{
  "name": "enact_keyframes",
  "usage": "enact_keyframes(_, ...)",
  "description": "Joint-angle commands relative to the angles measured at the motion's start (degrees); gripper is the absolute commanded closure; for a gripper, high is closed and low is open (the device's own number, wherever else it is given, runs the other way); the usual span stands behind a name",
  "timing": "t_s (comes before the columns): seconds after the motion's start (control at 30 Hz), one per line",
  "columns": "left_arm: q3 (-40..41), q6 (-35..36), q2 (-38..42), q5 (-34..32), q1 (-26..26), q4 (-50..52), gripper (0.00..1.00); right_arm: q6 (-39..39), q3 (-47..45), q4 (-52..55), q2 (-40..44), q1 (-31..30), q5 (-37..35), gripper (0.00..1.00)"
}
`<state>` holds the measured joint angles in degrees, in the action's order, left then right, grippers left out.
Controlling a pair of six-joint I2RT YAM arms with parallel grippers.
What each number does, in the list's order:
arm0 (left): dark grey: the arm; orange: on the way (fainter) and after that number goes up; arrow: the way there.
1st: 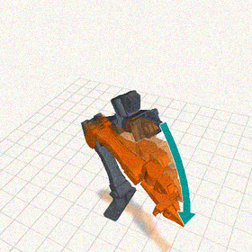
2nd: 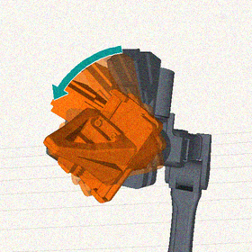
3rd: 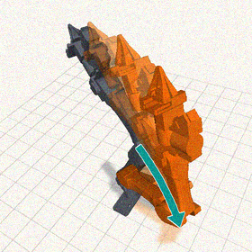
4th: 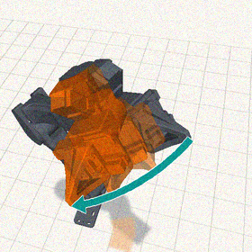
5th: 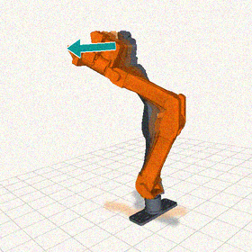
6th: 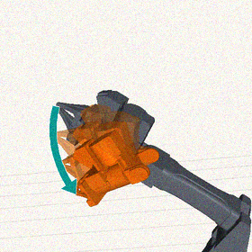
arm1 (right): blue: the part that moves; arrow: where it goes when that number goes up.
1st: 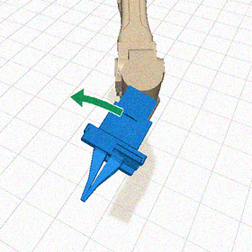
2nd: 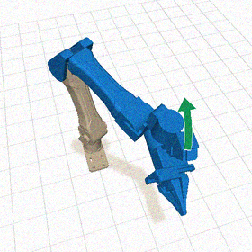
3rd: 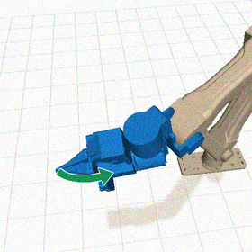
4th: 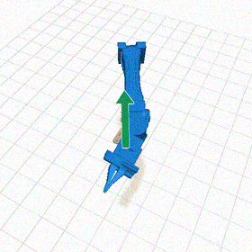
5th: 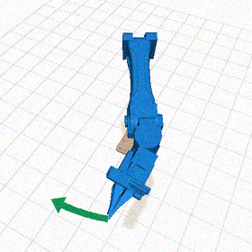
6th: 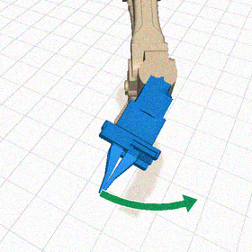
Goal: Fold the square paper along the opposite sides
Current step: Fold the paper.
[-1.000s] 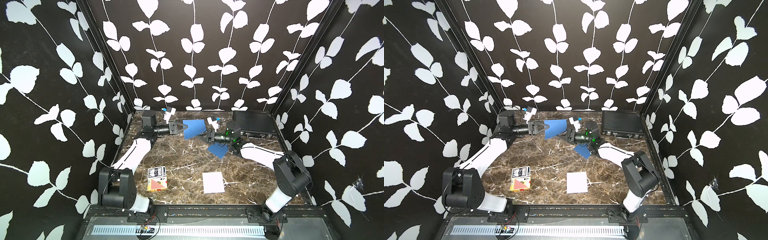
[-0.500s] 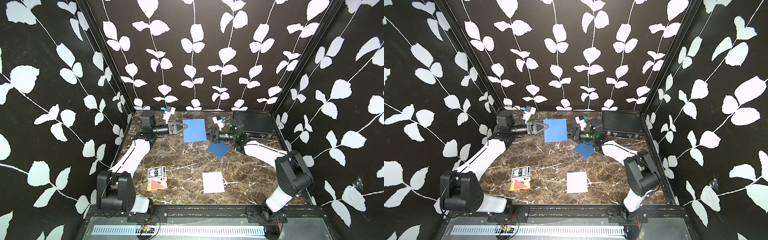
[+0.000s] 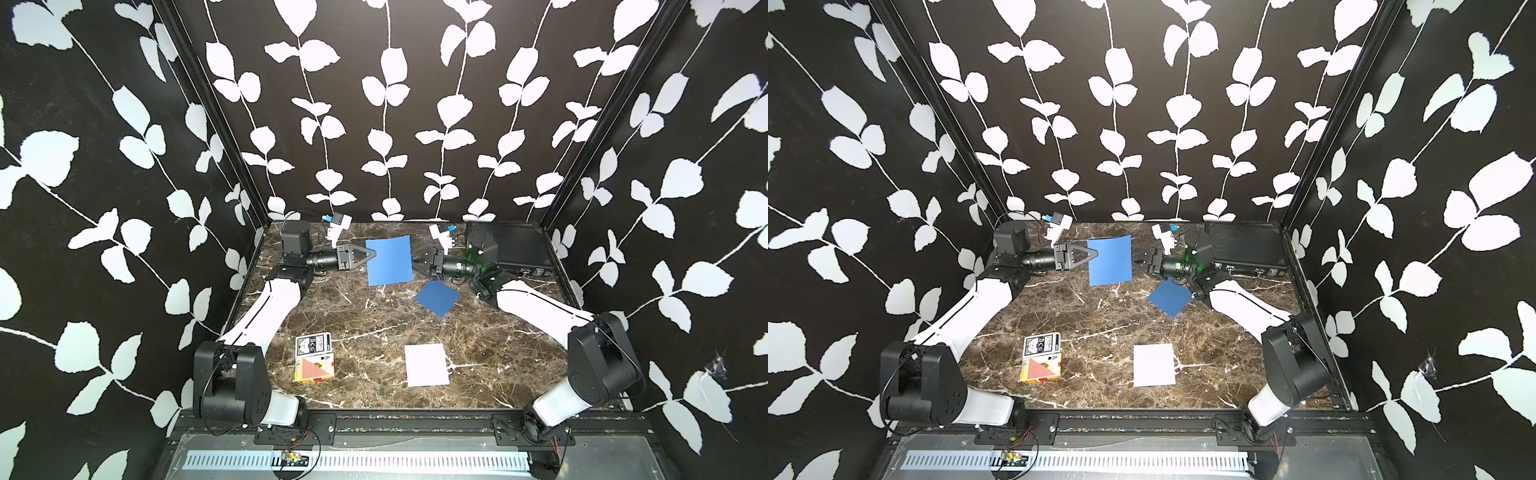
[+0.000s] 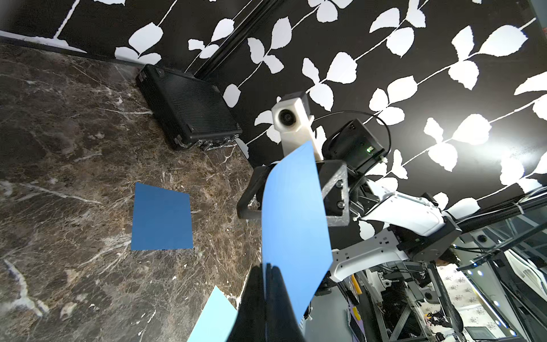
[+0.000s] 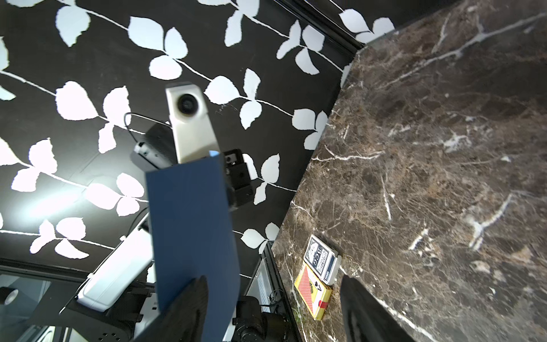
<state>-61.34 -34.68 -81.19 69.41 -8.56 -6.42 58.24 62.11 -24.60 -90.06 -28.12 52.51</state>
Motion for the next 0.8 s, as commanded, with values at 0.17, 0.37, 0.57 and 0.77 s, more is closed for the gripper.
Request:
enact_keyframes(0.17, 0.56, 0.4, 2.53, 0.63, -0.34, -1.14, 1.0, -0.35, 3.63, -2.91, 1.99, -2.59, 0.06, 0.22)
enact_keyframes(0.37, 0.78, -0.21, 2.87, 0.89, -0.5, -1.8, 1.0, -0.71, 5.83, -4.11, -0.73, -6.21, -0.17, 0.21)
enact_keyframes(0.57, 0.96, -0.3, 2.88, 1.08, -0.75, -1.87, 1.0, -0.24, 8.82, -6.81, -5.12, -7.91, 0.17, 0.22)
enact_keyframes(0.77, 0.87, -0.41, 2.88, 1.26, -0.78, -1.9, 1.0, 2.56, 10.3, -12.72, -7.81, -8.54, 1.07, 0.28)
